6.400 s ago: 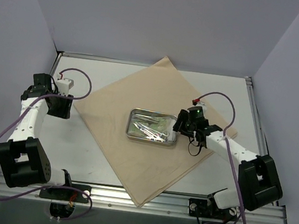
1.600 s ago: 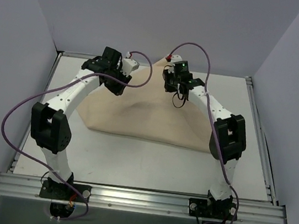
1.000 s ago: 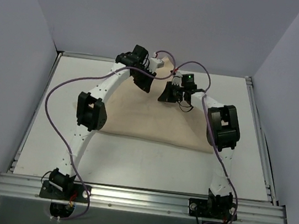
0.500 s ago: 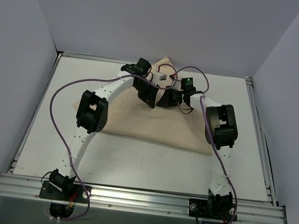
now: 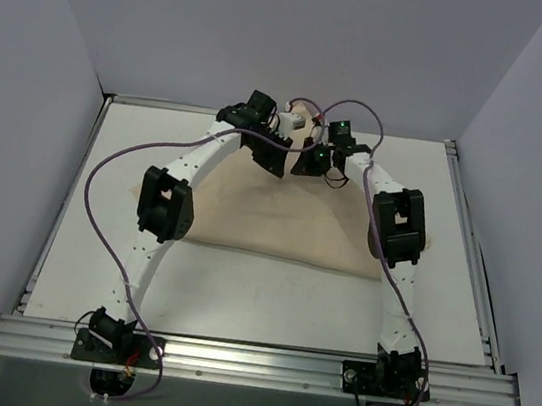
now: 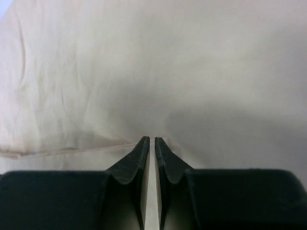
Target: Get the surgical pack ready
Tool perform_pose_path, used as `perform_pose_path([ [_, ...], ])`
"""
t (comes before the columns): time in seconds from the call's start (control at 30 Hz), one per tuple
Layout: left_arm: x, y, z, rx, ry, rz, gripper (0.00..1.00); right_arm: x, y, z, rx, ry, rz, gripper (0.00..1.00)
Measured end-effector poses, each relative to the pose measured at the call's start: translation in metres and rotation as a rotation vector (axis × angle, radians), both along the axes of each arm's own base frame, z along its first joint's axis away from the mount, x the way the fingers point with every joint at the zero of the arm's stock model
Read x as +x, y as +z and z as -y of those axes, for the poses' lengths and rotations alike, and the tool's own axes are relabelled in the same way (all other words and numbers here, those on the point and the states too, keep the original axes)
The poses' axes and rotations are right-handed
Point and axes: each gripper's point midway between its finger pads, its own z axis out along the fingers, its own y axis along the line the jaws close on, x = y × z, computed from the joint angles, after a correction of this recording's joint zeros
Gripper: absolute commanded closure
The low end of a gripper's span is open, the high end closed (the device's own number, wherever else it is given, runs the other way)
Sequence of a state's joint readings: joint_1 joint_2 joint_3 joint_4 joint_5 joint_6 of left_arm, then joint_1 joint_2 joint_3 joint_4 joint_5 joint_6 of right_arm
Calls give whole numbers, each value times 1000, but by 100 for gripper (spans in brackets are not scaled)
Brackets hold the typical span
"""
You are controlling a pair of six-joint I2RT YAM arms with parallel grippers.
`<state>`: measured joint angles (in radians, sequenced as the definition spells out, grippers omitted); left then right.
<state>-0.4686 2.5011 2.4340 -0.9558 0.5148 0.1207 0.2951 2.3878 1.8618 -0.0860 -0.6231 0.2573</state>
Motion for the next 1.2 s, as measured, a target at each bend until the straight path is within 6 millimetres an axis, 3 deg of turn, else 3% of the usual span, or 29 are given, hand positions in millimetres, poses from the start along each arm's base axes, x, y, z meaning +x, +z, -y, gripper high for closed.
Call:
perform_pose_path([
  [0.17, 28, 49, -6, 9, 69, 197, 67, 51, 53, 33, -133, -184, 134, 88],
  [0.23, 38, 76, -6, 0, 91, 271, 67, 60, 74, 50, -187, -263, 174, 90],
  [0.33, 47, 124, -14, 9, 134, 383, 70, 52, 97, 83, -293, -376, 184, 91],
  [0.4, 39, 144, -25, 29, 150, 409, 72, 30, 107, 101, -355, -429, 177, 91],
  [0.43, 26, 146, -36, 66, 154, 390, 72, 14, 110, 109, -386, -446, 164, 93],
  [0.5, -2, 142, -56, 128, 146, 343, 72, -21, 112, 120, -439, -461, 137, 94],
  [0.63, -59, 112, -94, 265, 115, 208, 72, -80, 104, 122, -534, -438, 85, 98],
  [0.87, -117, 35, -134, 474, 86, 11, 73, -164, 55, 114, -609, -381, -46, 100],
  [1.0, -136, 2, -144, 551, 74, -68, 73, -185, 33, 112, -611, -389, -109, 100],
  [1.2, -126, -17, -142, 567, 97, -39, 73, -195, 17, 108, -579, -423, -142, 100],
])
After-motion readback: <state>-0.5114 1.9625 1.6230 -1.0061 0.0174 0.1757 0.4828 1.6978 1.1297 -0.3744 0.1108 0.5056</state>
